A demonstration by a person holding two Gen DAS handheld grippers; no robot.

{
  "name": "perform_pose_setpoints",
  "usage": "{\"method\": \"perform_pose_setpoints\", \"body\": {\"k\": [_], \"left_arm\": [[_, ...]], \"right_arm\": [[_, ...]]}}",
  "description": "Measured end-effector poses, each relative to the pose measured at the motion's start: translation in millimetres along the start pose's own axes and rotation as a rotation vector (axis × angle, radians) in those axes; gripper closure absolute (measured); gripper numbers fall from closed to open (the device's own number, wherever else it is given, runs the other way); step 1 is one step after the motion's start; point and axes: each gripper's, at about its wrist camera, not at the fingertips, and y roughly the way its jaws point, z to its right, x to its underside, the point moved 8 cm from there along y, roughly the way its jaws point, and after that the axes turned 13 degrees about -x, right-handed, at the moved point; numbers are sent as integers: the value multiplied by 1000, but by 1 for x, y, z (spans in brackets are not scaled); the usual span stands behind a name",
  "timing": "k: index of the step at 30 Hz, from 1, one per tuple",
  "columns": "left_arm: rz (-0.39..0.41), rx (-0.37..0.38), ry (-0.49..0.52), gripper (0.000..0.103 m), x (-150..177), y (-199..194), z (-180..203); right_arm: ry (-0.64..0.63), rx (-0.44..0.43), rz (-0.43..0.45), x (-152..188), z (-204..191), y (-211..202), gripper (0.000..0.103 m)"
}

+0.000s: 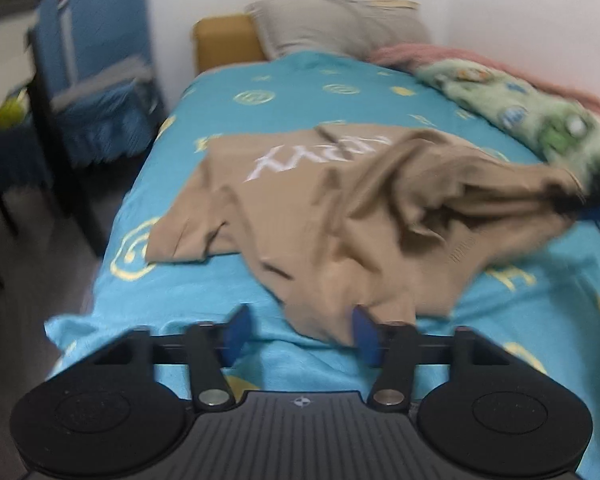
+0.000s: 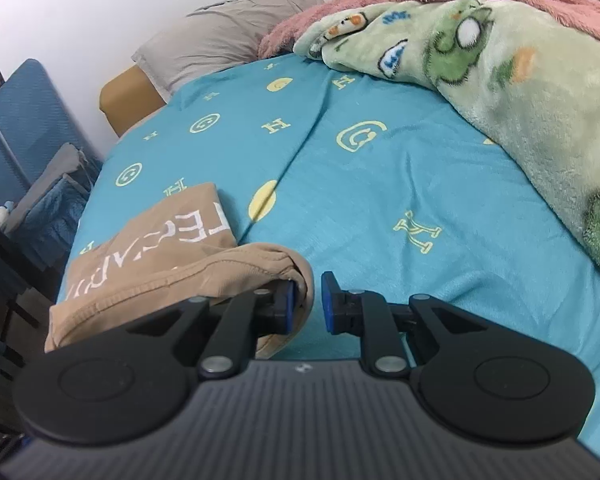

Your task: Fold clothes

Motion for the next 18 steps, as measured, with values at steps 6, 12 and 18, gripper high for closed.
{"method": "perform_pose_setpoints", "body": {"k": [6, 12, 18], "left_arm": [[156, 54, -259, 98, -39, -25, -40], [326, -55, -368, 98, -84, -37, -90], [203, -203, -220, 91, -77, 7, -80]], "right_arm": [[-16, 11, -36, 4, -1, 5, 84], [-109, -49, -107, 13, -20, 16, 84], [-165, -55, -146, 21, -31, 21, 84]]}}
